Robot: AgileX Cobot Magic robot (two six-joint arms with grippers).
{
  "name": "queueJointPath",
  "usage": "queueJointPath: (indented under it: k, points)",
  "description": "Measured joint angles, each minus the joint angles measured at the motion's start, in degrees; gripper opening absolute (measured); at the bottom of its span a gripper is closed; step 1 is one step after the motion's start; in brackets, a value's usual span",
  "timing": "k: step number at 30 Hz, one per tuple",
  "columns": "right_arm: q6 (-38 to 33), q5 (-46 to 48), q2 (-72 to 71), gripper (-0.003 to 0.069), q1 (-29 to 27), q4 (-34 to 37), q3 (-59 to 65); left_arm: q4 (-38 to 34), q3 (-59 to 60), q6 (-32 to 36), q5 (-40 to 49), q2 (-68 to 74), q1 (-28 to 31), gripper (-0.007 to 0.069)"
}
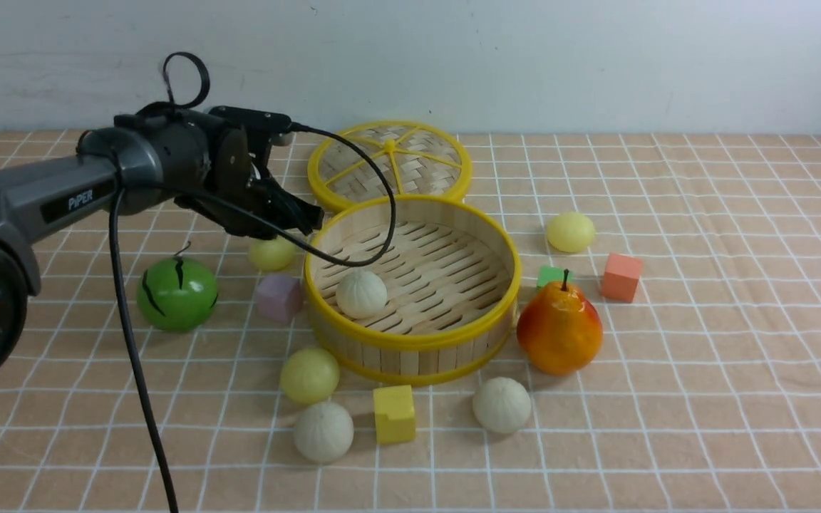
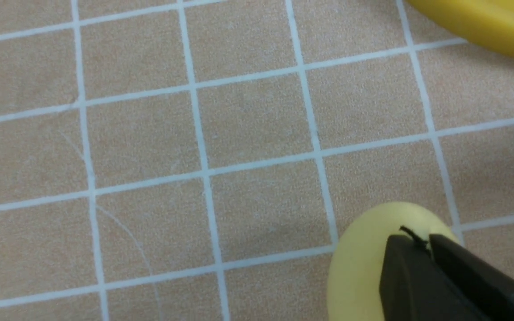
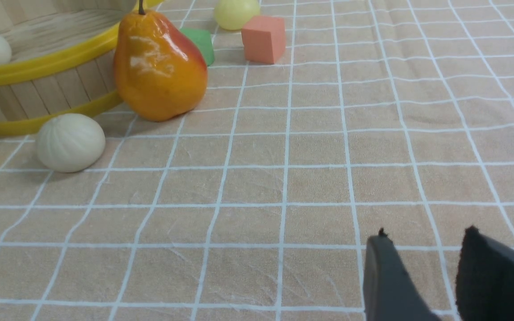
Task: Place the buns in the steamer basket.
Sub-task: Use the left arm to put the steamed stuffed bun into the steamer, then use the left arm to grab a steamed stuffed bun
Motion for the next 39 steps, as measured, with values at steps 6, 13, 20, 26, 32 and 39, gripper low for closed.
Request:
queueJointPath:
  k: [6, 13, 20, 26, 32, 39]
  points:
    - [0.0, 0.0, 0.0, 0.0239, 0.0, 0.0, 0.0, -0.3, -0.7, 1.0, 3.8, -9.7, -3.7, -0.0013]
    - [0.0, 0.0, 0.0, 0.0239, 0.0, 0.0, 0.0, -7.2, -1.0, 7.4, 3.8, -10.4, -10.9, -0.0013]
    - [0.0, 0.0, 0.0, 0.0239, 0.0, 0.0, 0.0, -7.1, -1.0, 8.4, 0.3, -4.9, -11.1, -0.0013]
    - [0.0, 0.0, 0.0, 0.0239, 0.0, 0.0, 0.0, -5.8, -1.0, 8.4, -0.9, -1.6, -10.9, 0.0041]
    - [0.0, 0.0, 0.0, 0.0239, 0.0, 0.0, 0.0, -3.9, -1.0, 5.8, -1.0, -1.7, -10.8, 0.0262]
    - [0.0, 0.0, 0.0, 0.0239, 0.0, 0.0, 0.0, -3.9, -0.8, 3.3, 7.7, -11.4, -11.0, 0.0438]
